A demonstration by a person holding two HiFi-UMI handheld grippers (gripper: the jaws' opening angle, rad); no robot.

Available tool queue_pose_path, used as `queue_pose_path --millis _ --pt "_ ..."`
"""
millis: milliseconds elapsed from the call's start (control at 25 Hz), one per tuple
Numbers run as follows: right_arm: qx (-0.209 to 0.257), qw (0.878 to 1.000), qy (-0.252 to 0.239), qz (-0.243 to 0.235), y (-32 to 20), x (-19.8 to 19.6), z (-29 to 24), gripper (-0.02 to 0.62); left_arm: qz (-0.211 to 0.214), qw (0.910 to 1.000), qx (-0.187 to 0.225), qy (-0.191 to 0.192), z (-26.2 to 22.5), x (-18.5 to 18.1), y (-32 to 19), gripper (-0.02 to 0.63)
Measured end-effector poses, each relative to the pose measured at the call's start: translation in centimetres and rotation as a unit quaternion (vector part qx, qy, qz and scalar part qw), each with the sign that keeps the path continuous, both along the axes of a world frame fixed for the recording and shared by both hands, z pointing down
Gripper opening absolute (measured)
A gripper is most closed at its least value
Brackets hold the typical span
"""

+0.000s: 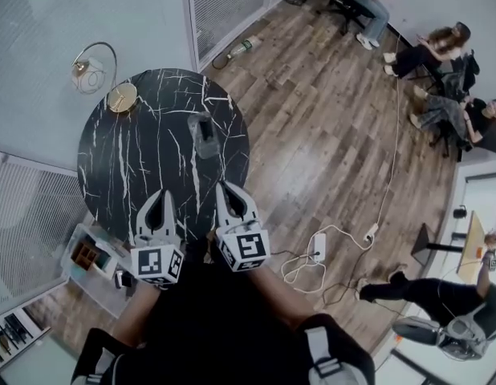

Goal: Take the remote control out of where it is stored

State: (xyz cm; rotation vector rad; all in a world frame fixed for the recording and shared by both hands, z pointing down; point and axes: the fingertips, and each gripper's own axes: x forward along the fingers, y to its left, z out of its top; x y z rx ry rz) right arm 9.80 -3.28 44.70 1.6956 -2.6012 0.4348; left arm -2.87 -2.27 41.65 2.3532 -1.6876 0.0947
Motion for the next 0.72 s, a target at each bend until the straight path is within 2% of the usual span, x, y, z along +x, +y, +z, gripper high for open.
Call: queue_pose_path --millis 480,720 --pt "-0.036 0.999 0.028 0.017 -7.1 -0.8 3.7 0.002 0.017 0.9995 -0.020 0.018 2.5 0.0 -6.0 0.008" --pt "-0.063 0.997 0.043 0.008 -9.7 -1.6 7.1 0.002 0.016 0.9991 -0.029 0.026 4.0 -0.3 -8.9 0.008"
